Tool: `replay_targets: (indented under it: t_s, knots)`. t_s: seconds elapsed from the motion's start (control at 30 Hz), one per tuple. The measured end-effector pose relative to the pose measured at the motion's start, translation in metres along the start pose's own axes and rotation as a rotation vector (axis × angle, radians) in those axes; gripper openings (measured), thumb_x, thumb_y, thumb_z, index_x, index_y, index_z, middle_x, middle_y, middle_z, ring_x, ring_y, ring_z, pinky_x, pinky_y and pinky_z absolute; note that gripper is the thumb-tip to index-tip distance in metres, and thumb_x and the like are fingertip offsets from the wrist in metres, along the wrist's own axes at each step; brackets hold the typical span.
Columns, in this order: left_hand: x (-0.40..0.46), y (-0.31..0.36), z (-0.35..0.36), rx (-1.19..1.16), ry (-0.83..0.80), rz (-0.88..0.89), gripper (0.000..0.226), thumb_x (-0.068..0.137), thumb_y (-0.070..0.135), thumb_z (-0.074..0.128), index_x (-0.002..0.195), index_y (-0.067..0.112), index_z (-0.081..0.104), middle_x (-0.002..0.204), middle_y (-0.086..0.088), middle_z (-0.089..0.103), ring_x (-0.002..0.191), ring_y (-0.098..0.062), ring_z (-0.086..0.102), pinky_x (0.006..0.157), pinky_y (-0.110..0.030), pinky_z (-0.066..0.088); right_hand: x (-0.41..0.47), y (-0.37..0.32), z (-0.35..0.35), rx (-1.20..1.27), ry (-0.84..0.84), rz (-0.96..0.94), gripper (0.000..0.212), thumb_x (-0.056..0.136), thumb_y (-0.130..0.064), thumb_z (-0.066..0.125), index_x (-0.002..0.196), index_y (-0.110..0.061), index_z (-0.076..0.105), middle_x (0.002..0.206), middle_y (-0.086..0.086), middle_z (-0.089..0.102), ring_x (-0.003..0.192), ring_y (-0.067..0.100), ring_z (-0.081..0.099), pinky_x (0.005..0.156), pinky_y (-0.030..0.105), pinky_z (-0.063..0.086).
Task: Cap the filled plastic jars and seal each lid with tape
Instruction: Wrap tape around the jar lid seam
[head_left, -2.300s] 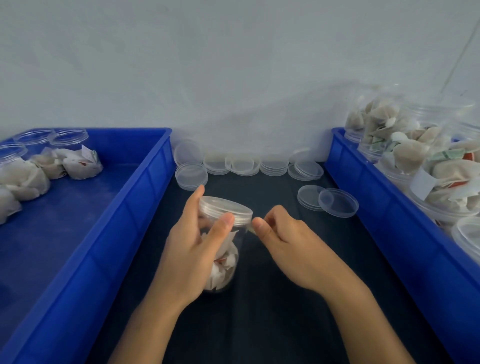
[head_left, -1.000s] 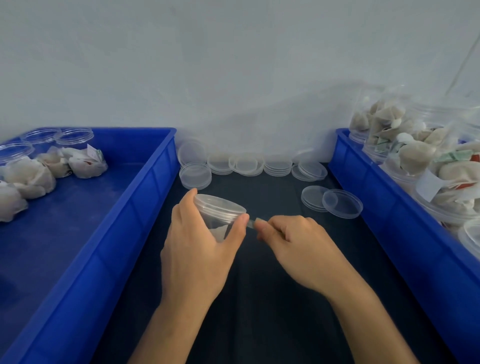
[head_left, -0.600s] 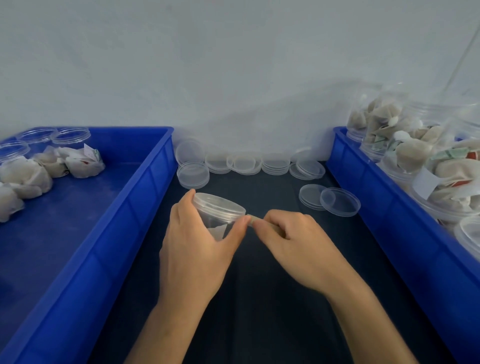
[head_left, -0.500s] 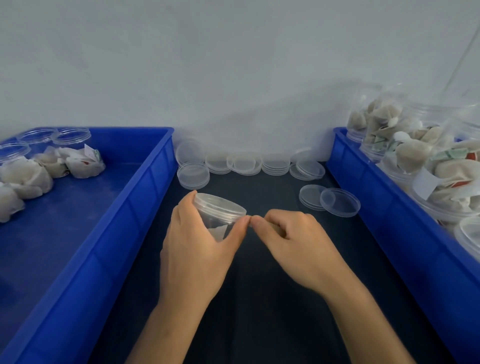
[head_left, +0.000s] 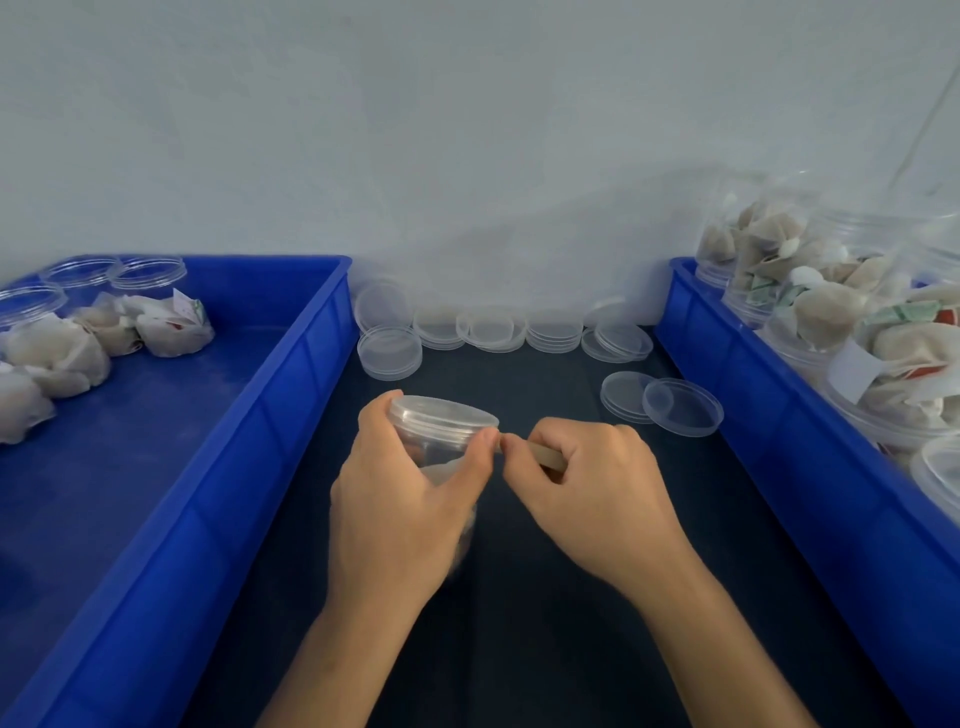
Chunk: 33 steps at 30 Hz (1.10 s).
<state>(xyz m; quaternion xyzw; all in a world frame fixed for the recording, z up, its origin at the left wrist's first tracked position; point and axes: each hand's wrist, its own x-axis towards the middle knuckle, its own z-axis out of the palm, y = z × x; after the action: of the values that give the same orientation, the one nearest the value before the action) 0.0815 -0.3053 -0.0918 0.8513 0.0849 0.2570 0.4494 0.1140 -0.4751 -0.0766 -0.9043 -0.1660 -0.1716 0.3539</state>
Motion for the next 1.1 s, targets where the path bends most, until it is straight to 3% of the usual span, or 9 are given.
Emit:
replay_targets:
  t_s: [0.1, 0.2, 0.33, 0.43, 0.53, 0.6, 0.77, 0.9, 1.1]
  knots:
    - [0.003, -0.001, -0.001, -0.037, -0.026, -0.045, 0.071, 0.069, 0.091, 0.057, 0.121, 0.044, 0.050, 0.097, 0.023, 0.070, 0.092, 0.005, 0.068, 0.073, -0.019, 0.051, -0.001, 0.001, 0.000, 0.003, 0.013, -0.017, 0.055, 0.091, -0.059, 0.051, 0.064, -0.012, 0.052, 0.054, 0.004, 0.052, 0.055, 0.028, 0.049, 0.053, 0.039, 0.045]
    - [0.007, -0.002, -0.004, -0.103, -0.079, -0.096, 0.057, 0.067, 0.088, 0.057, 0.104, 0.045, 0.053, 0.102, 0.041, 0.065, 0.089, 0.012, 0.068, 0.069, -0.017, 0.050, -0.001, 0.001, 0.001, 0.009, 0.038, -0.032, 0.059, 0.089, -0.065, 0.046, 0.065, -0.011, 0.052, 0.055, 0.005, 0.052, 0.057, 0.030, 0.048, 0.052, 0.036, 0.041]
    - [0.010, -0.009, -0.008, -0.329, -0.191, -0.271, 0.054, 0.076, 0.082, 0.062, 0.099, 0.036, 0.075, 0.096, 0.018, 0.077, 0.088, -0.002, 0.076, 0.069, -0.029, 0.060, -0.001, 0.002, -0.003, 0.111, 0.037, -0.019, 0.057, 0.087, -0.060, 0.049, 0.062, -0.010, 0.049, 0.055, 0.006, 0.047, 0.053, 0.027, 0.042, 0.050, 0.034, 0.036]
    - [0.013, -0.007, -0.013, -0.533, -0.369, -0.428, 0.047, 0.091, 0.072, 0.059, 0.103, 0.034, 0.083, 0.103, 0.001, 0.082, 0.095, -0.017, 0.079, 0.081, -0.039, 0.060, 0.001, -0.001, -0.004, 0.407, 0.036, 0.076, 0.055, 0.092, -0.048, 0.059, 0.058, -0.009, 0.041, 0.051, 0.003, 0.034, 0.049, 0.012, 0.030, 0.049, 0.031, 0.031]
    - [0.020, -0.014, -0.028, -1.128, -0.551, -0.655, 0.081, 0.087, 0.075, 0.063, 0.128, 0.007, 0.075, 0.111, -0.020, 0.074, 0.090, -0.033, 0.076, 0.075, -0.044, 0.063, 0.012, 0.010, -0.020, 1.023, 0.263, 0.361, 0.051, 0.102, -0.024, 0.059, 0.054, -0.023, 0.041, 0.050, -0.007, 0.029, 0.047, 0.010, 0.026, 0.051, 0.030, 0.025]
    - [0.020, -0.018, -0.038, -1.299, -0.656, -0.648, 0.092, 0.087, 0.078, 0.064, 0.135, 0.000, 0.069, 0.114, -0.023, 0.071, 0.091, -0.034, 0.074, 0.076, -0.046, 0.063, 0.013, 0.022, -0.030, 1.135, 0.318, 0.382, 0.050, 0.099, -0.028, 0.057, 0.051, -0.026, 0.044, 0.051, -0.008, 0.031, 0.048, 0.012, 0.025, 0.051, 0.029, 0.029]
    - [0.013, -0.013, -0.015, -1.151, -0.746, -0.575, 0.094, 0.071, 0.077, 0.079, 0.129, 0.003, 0.074, 0.116, -0.027, 0.069, 0.093, -0.038, 0.071, 0.082, -0.047, 0.059, 0.003, 0.022, 0.000, 0.572, 0.135, 0.223, 0.054, 0.097, -0.043, 0.061, 0.062, -0.005, 0.049, 0.056, -0.001, 0.041, 0.053, 0.012, 0.038, 0.055, 0.033, 0.035]
    - [0.008, -0.010, -0.006, -0.992, -0.693, -0.534, 0.104, 0.063, 0.080, 0.084, 0.129, 0.000, 0.071, 0.121, -0.029, 0.062, 0.103, -0.044, 0.056, 0.087, -0.049, 0.051, 0.004, 0.031, 0.022, 0.048, -0.030, 0.039, 0.042, 0.100, -0.039, 0.057, 0.065, -0.017, 0.050, 0.058, -0.003, 0.055, 0.056, 0.017, 0.051, 0.056, 0.036, 0.044]
    - [0.004, -0.006, -0.001, -0.783, -0.678, -0.379, 0.080, 0.068, 0.083, 0.078, 0.107, 0.013, 0.080, 0.097, -0.019, 0.074, 0.085, -0.032, 0.067, 0.075, -0.038, 0.056, 0.006, 0.043, 0.031, 0.006, -0.147, -0.004, 0.030, 0.093, -0.016, 0.060, 0.066, -0.024, 0.050, 0.071, -0.008, 0.053, 0.077, 0.012, 0.047, 0.067, 0.028, 0.040]
